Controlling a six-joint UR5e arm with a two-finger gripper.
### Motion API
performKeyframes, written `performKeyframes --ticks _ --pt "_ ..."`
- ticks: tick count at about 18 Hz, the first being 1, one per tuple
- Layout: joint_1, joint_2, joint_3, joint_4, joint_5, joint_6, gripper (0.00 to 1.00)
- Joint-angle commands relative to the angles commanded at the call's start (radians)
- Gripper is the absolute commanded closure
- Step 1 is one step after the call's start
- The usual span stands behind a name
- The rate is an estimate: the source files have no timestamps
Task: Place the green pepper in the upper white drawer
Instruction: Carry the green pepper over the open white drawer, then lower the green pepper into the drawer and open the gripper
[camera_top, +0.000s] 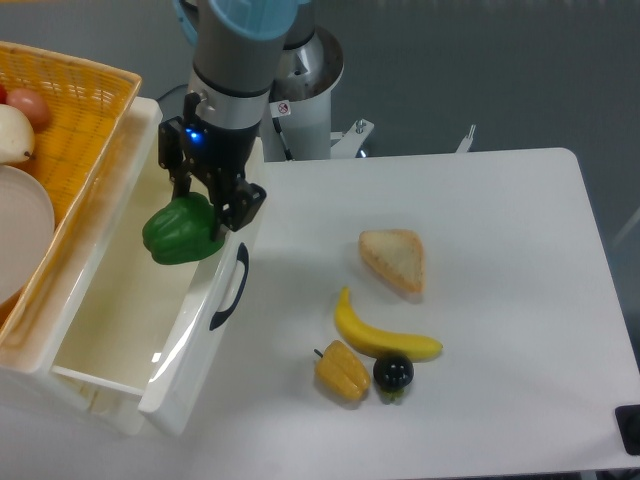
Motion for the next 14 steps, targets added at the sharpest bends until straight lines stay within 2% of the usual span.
performKeyframes --ticks 14 --pt "-0.046 -0.006 -0.008 0.0 -0.002 -0.107 0.65"
